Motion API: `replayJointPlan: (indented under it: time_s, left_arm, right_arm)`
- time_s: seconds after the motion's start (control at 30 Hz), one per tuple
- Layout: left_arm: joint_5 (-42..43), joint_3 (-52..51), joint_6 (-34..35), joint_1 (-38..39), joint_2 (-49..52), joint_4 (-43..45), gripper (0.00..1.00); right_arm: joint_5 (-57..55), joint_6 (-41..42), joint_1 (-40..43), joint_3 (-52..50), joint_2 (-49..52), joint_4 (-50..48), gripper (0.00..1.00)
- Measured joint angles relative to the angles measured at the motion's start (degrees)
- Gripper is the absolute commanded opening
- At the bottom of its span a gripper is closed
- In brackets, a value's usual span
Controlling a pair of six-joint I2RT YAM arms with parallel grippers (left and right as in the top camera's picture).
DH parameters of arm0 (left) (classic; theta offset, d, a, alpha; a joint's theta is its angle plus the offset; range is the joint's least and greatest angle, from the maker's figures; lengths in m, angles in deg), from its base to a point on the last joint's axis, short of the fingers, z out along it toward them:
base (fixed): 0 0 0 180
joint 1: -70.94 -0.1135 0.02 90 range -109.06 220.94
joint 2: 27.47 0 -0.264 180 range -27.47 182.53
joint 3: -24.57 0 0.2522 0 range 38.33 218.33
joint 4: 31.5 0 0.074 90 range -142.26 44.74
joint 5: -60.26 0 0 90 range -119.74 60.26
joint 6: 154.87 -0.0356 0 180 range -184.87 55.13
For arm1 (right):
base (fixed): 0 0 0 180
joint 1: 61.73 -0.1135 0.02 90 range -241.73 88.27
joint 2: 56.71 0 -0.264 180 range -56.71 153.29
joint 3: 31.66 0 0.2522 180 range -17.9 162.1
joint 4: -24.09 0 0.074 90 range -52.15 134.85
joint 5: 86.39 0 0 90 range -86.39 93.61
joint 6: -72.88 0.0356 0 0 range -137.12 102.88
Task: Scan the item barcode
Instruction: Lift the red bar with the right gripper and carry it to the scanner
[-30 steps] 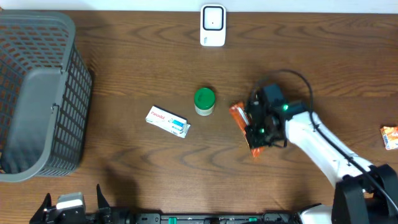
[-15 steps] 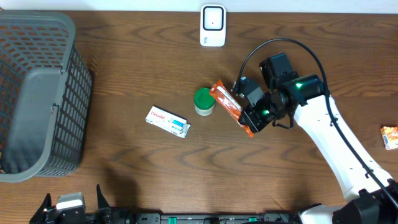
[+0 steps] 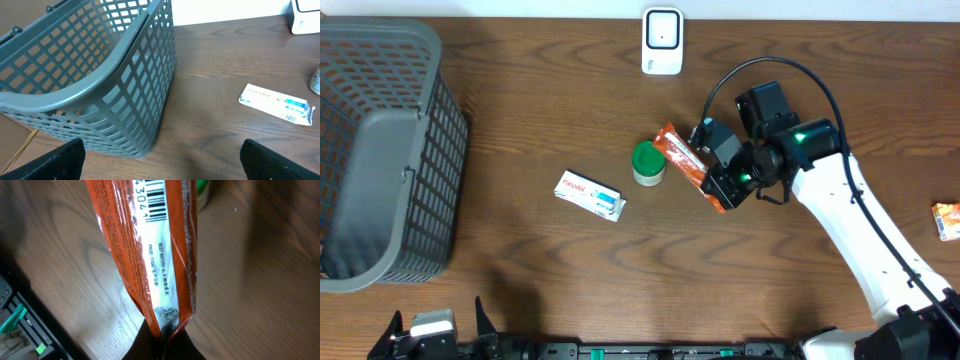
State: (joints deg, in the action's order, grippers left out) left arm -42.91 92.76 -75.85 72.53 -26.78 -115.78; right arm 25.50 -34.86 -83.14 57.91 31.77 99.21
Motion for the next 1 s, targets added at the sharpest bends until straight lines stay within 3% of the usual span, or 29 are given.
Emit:
replayJointPlan:
  time_s: [0.23, 0.4, 0.6, 0.67, 0.8, 0.9, 1.0]
  left_arm:
    - [0.0, 0.0, 0.0, 0.0, 0.0, 0.0, 0.99]
    - [0.0, 0.0, 0.0, 0.0, 0.0, 0.0, 0.99]
    - [0.2, 0.0, 0.0, 0.0, -0.1, 0.0, 0.99]
    - [0.3, 0.0, 0.0, 0.0, -0.1, -0.1, 0.99]
    - [0.5, 0.0, 0.0, 0.0, -0.1, 0.0, 0.99]
    - [0.4, 0.0, 0.0, 0.0, -0.1, 0.0, 0.99]
    - [0.4, 0.0, 0.0, 0.0, -0.1, 0.0, 0.99]
  right_arm:
    - [0.4, 2.2, -1.1, 0.0, 0.0, -2.3, 0.01]
    - [7.8, 9.0, -0.9, 0.0, 0.0, -12.3, 0.01]
    - [25.2, 29.9, 0.0, 0.9, 6.2, -40.7, 0.01]
    - [31.0, 38.9, 0.2, 1.2, 11.7, -55.7, 0.01]
    - [37.2, 53.0, 1.0, 1.9, 21.1, -74.8, 0.02]
    - [38.0, 59.6, 2.7, 4.7, 26.4, -77.1, 0.02]
    - [34.8, 59.9, 4.4, 9.6, 29.2, -69.9, 0.02]
